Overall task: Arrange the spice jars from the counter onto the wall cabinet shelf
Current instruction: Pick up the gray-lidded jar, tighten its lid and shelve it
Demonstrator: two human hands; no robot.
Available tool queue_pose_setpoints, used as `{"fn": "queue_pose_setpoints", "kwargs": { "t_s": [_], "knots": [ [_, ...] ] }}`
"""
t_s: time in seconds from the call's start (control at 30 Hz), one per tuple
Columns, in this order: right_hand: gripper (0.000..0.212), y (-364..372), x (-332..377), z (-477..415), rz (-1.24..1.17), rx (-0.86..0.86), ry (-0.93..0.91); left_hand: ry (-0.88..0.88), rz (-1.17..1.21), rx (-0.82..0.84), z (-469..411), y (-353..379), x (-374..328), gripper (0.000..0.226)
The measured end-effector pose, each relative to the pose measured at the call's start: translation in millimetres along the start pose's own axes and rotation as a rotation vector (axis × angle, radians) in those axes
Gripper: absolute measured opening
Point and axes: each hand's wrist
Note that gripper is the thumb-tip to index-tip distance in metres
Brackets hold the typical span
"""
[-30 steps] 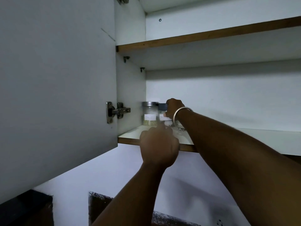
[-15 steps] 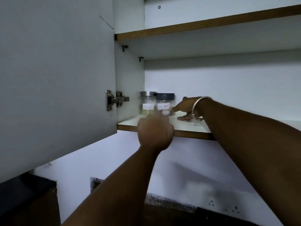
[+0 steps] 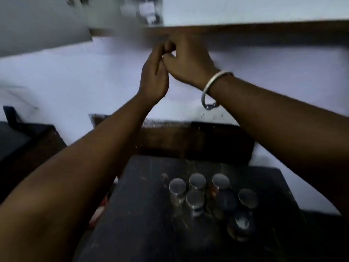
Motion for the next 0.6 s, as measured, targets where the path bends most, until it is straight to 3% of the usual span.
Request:
{"fn": "queue_pose_setpoints", "kwargs": {
  "t_s": [0.13,0.23,0.4,0.47,0.53,0.6],
  "knots": [
    [0.018,36.1,-33.3,125.6,-0.169,0.024,0.111,-0.176,0.165,0.054,131.1,28.6,-30.2,0.015],
    [0.012,78.2,-74.2,217.9,-0.215,0.245,0.275,-0.433,0.194,0.222,243.2,53.9,-36.1,0.014],
    [0.014,143.7,-131.0,311.8,-0.110,0.669,0.418,-0.770,0.258,0.674,354.3,70.3,-33.8,0.044],
    [0.033,166.4,-142.7,332.3,0.066,0.862,0.360,-0.835,0.220,0.795,370.4,70.0,-32.1,0.046],
    [0.067,179.6,-149.3,349.6,0.193,1.056,0.307,-0.902,0.183,0.890,380.4,68.0,-30.8,0.047],
    [0.083,187.8,-153.6,364.3,0.277,1.098,0.267,-0.941,0.188,0.943,386.5,63.3,-29.0,0.050]
  ]
}}
Point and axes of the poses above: each hand's wrist, its own z-axis away from the middle knuckle, its own y-axis out of the palm, x = y × z, and after that the axes turned 5 degrees about y, right-handed
